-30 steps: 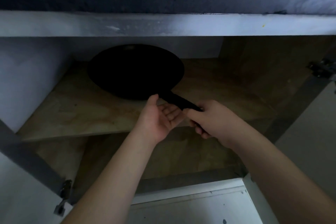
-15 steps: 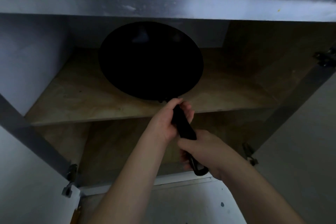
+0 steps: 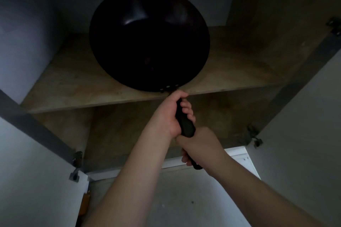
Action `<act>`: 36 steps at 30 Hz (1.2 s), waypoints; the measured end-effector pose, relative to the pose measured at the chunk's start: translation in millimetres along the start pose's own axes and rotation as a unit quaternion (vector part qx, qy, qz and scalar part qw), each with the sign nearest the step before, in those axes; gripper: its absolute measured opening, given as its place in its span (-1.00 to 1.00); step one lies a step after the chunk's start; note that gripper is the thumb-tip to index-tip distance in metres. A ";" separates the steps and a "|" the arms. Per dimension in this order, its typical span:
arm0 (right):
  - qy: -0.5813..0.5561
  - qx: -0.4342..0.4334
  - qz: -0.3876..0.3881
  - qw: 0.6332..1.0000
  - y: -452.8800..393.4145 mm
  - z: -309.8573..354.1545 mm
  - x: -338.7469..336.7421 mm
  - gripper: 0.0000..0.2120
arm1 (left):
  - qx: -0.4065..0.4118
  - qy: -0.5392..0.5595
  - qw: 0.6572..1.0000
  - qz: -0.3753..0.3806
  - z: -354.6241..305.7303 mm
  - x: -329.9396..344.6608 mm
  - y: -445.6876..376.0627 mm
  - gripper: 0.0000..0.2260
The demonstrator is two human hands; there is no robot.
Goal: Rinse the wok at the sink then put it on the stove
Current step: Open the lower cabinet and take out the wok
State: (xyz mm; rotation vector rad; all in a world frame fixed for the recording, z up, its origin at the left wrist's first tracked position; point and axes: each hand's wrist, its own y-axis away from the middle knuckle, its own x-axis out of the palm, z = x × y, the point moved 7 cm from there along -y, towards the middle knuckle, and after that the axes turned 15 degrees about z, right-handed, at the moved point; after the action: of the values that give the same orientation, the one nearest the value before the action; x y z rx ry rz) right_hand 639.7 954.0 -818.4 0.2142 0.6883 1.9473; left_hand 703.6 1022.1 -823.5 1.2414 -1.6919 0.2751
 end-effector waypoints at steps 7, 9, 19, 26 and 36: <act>0.057 -0.069 -0.046 0.995 -7.4 1.0 8.7 -0.84 | 0.014 0.003 1.000 -0.017 -3.9 -11.3 1.0 -0.79; 0.086 -0.080 -0.054 0.992 -9.4 1.5 10.9 -0.83 | 0.012 -0.009 1.000 -0.026 -3.7 -13.6 2.1 -0.78; 0.202 -0.076 -0.103 0.971 -15.6 4.2 9.2 -0.62 | -0.003 -0.082 0.987 -0.139 0.8 -17.3 0.2 -0.70; 0.224 0.023 -0.077 0.971 3.1 -5.9 -6.4 -0.62 | -0.071 -0.073 0.978 -0.184 18.7 -3.0 11.2 -0.71; 0.182 0.095 -0.029 0.978 95.6 26.7 3.6 -0.75 | -0.127 -0.021 0.964 -0.231 32.4 42.5 71.4 -0.70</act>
State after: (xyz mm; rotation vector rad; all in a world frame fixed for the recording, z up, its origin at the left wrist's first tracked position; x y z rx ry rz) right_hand 576.0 936.4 -744.3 -0.0498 1.1097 1.8821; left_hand 626.6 1007.5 -781.1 1.4056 -1.3693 -0.2440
